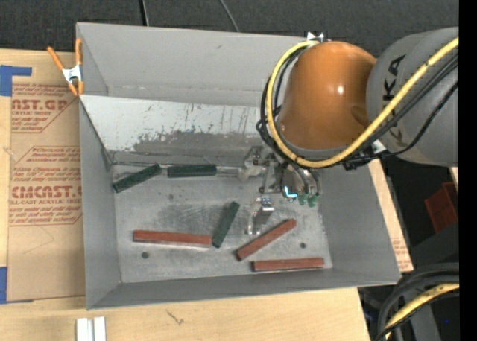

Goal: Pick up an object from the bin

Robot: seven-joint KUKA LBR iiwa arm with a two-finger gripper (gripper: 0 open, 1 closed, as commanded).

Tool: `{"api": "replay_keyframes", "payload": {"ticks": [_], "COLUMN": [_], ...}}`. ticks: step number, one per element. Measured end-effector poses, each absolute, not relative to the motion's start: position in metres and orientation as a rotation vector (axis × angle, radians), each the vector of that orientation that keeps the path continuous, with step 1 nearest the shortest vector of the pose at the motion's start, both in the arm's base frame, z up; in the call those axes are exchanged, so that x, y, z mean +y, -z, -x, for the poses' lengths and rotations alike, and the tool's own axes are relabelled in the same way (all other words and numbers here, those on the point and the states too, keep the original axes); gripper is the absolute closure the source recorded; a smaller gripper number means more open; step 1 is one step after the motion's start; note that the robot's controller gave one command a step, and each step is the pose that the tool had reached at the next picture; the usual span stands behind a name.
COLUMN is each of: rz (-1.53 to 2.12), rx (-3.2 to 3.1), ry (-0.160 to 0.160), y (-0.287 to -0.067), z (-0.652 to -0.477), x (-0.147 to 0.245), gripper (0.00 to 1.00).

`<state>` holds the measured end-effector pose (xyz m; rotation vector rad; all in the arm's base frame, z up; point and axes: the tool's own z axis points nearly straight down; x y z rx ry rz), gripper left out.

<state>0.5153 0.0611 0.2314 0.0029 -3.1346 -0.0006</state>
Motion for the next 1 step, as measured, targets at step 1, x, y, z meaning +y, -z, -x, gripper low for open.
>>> {"api": "replay_keyframes", "payload": {"ticks": [1], "rz": [-0.001], "rx": [-3.143], "ry": [0.001], "y": [-0.2355], "z": [-0.5169], "x": [0.0607], "gripper": [0.0]}}
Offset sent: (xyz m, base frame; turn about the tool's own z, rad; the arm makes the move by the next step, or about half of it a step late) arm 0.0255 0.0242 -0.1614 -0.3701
